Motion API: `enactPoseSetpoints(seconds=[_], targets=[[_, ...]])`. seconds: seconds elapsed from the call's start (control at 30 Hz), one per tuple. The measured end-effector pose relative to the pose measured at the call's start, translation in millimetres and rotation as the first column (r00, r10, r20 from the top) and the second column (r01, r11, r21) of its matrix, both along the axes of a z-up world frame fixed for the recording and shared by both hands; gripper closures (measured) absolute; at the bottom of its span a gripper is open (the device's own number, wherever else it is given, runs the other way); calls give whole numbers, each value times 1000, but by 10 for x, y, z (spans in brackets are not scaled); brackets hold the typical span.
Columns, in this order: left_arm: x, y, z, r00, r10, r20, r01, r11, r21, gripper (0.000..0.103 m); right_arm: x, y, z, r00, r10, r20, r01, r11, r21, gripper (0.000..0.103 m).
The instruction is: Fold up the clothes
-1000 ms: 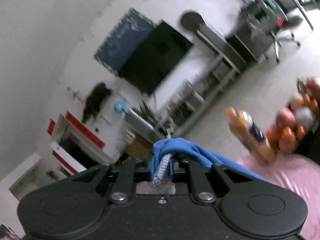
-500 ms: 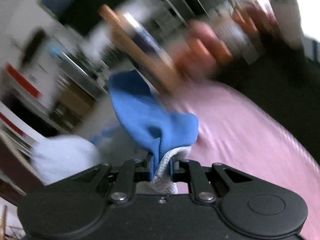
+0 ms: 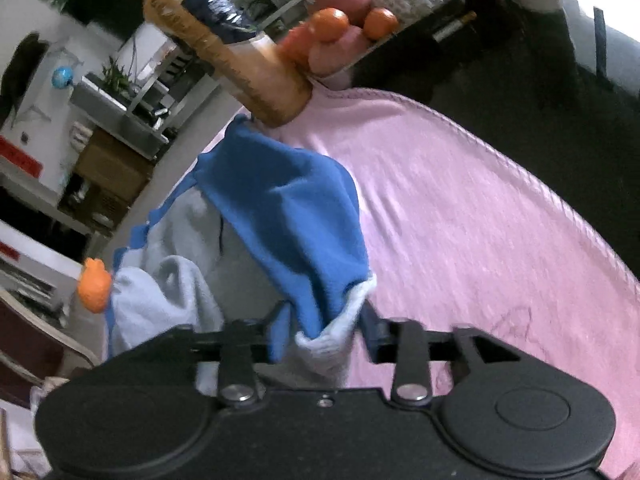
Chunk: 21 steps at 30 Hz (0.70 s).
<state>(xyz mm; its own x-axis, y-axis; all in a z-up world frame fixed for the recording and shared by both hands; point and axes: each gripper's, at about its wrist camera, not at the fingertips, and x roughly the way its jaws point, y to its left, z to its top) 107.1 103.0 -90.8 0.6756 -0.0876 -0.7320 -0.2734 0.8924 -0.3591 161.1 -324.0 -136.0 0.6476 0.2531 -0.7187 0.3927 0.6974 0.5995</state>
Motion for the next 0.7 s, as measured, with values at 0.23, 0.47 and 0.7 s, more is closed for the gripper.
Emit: enactPoseSetpoints(seconds=[0.23,0.47,0.7], targets=[[249,128,-136,998,50,-39,-53,995,-87,57,-77,-100,-250,997,-36,-70,50,977,209,31],[432,188,-255,993,94,-67,-102,986,-135,84,-89,62,-397,990,-83,-110,108,965,240,30],[370,51,-78,997,81,-13,-81,997,-15,99,52,258,-366,981,-128,-148,140,987,76,97]])
